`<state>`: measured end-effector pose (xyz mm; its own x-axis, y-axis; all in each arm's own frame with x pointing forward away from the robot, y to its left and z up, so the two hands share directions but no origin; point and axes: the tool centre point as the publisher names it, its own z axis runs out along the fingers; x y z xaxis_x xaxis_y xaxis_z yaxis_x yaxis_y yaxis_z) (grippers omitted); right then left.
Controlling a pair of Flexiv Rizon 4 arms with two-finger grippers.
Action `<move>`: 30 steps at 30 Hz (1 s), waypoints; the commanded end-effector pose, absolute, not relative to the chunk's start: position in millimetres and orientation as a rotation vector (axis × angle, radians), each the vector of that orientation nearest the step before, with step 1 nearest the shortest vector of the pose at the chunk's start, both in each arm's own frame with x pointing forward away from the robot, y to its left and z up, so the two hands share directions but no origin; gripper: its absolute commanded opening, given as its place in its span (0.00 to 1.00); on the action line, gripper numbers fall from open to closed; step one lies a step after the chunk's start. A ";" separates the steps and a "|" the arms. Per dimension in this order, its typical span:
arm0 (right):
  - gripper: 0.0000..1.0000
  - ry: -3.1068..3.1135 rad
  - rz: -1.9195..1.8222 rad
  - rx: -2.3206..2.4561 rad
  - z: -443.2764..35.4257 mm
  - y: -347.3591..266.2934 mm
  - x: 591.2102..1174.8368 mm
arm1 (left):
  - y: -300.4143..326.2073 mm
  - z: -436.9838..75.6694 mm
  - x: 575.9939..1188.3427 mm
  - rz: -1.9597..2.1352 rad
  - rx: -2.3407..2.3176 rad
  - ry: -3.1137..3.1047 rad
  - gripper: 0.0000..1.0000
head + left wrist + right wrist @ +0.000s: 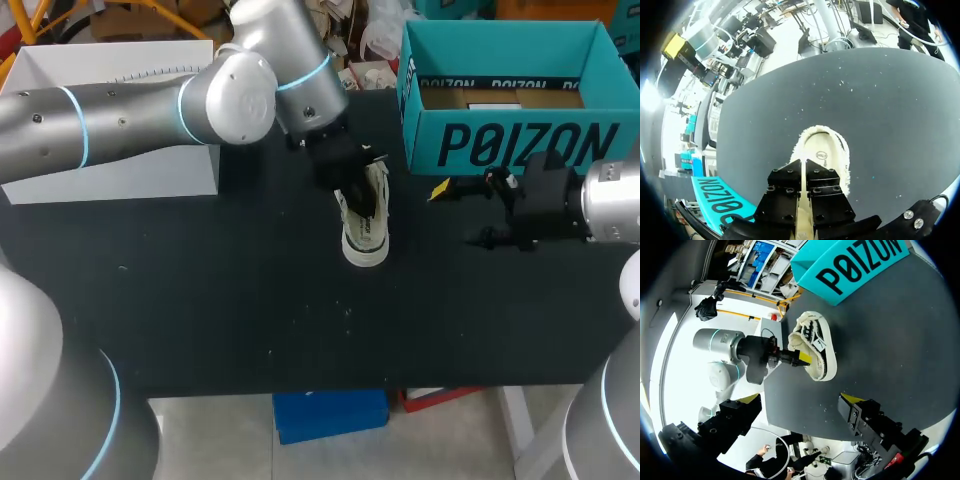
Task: Take the shoe out of the shoebox, open the shoe tongue, remove and reinsert the insole, then place the shoe into the shoebox
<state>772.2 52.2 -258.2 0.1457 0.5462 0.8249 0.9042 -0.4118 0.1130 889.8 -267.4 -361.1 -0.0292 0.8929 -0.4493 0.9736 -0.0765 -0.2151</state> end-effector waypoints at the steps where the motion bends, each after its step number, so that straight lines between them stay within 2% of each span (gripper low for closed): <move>1: 1.00 -1.387 -1.170 -2.019 -258.2 53.0 773.2 | -239.2 -318.4 875.4 -0.651 2.006 1.980 0.13; 11: 1.00 -1.387 -1.170 -2.019 -258.2 53.0 773.2 | -222.1 -291.4 881.7 -0.615 1.932 1.954 0.49; 13: 1.00 -1.387 -1.170 -2.019 -258.2 53.0 773.2 | -217.3 -290.8 882.2 -0.599 1.941 1.956 0.60; 14: 1.00 -1.387 -1.170 -2.019 -258.2 53.0 773.2 | -215.0 -290.3 882.4 -0.591 1.946 1.958 0.70; 21: 1.00 -1.387 -1.170 -2.019 -258.2 53.0 773.2 | -204.4 -291.9 882.2 -0.529 2.004 1.976 0.98; 29: 1.00 -1.387 -1.170 -2.019 -258.2 53.0 773.2 | -196.9 -294.3 884.6 -0.522 1.991 1.993 1.00; 30: 1.00 -1.387 -1.170 -2.019 -258.2 53.0 773.2 | -196.1 -294.5 886.0 -0.542 1.969 1.997 0.89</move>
<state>772.2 52.2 -258.2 0.1457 0.5462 0.8249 0.9042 -0.4118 0.1129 885.5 -200.1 -292.8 -0.0200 0.9003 -0.4348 0.9979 -0.0090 -0.0646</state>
